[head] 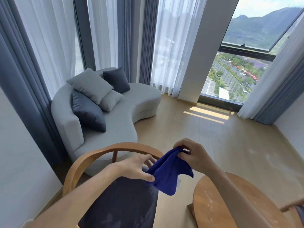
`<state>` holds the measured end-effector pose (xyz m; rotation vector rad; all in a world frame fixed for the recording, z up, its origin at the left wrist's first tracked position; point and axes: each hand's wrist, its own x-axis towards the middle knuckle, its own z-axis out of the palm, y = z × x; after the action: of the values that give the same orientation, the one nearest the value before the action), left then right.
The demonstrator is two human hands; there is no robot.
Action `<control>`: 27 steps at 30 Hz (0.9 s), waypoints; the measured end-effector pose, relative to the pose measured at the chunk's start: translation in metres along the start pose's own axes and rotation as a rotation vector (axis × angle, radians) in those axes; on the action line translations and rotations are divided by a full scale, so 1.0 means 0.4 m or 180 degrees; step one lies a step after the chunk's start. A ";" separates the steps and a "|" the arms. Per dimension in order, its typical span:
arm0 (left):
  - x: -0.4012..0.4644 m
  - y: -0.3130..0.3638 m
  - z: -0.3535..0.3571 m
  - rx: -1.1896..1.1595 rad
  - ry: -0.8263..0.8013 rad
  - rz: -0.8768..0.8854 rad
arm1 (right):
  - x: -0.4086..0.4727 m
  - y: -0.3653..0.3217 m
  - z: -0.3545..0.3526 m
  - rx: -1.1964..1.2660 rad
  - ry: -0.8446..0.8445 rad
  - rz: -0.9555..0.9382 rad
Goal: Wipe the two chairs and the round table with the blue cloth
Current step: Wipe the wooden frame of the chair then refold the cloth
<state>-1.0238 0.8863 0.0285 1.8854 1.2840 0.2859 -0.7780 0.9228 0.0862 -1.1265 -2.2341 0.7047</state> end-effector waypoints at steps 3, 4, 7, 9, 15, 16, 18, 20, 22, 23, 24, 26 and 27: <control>0.002 -0.002 0.019 -0.0008 0.0189 0.0167 | -0.007 0.012 -0.005 0.0114 0.0097 0.0164; 0.000 0.001 0.023 -0.0023 0.0243 0.0200 | -0.008 0.014 -0.006 0.0186 0.0142 0.0218; 0.000 0.011 0.037 0.0043 0.0521 0.0239 | -0.009 0.017 -0.006 0.0452 0.0225 0.0299; 0.004 0.015 0.049 0.0071 0.0796 0.0179 | -0.010 0.015 -0.004 0.0573 0.0196 0.0292; 0.013 0.005 -0.028 0.0678 0.1078 0.0244 | -0.013 0.031 -0.007 -0.0220 -0.0001 0.0388; 0.013 0.008 -0.051 0.0784 0.1047 0.0195 | -0.015 0.036 -0.001 -0.0304 -0.0008 0.0441; 0.018 0.013 -0.083 0.0920 0.1033 0.0131 | -0.017 0.038 0.014 -0.0298 0.0047 0.0520; 0.021 0.016 -0.092 0.1043 0.1103 0.0013 | -0.012 0.032 0.028 -0.0216 0.0153 0.0572; 0.027 0.019 -0.084 0.1093 0.1373 -0.0225 | -0.001 0.015 0.045 -0.0154 0.0319 0.0664; 0.033 0.024 -0.074 0.1105 0.1591 -0.0401 | 0.003 0.002 0.059 -0.0146 0.0440 0.0746; 0.042 0.033 -0.062 0.1083 0.1785 -0.0629 | 0.007 -0.014 0.079 -0.0144 0.0558 0.0837; 0.063 0.063 -0.039 0.0656 0.1935 -0.1127 | 0.008 -0.050 0.138 -0.0134 0.0615 0.0933; 0.072 0.079 -0.032 0.0235 0.1886 -0.1296 | 0.006 -0.066 0.170 -0.0104 0.0520 0.0938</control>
<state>-0.9970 0.9125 0.0527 1.5966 2.0587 0.6141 -0.8389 0.8971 0.0553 -1.4930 -1.9714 0.6665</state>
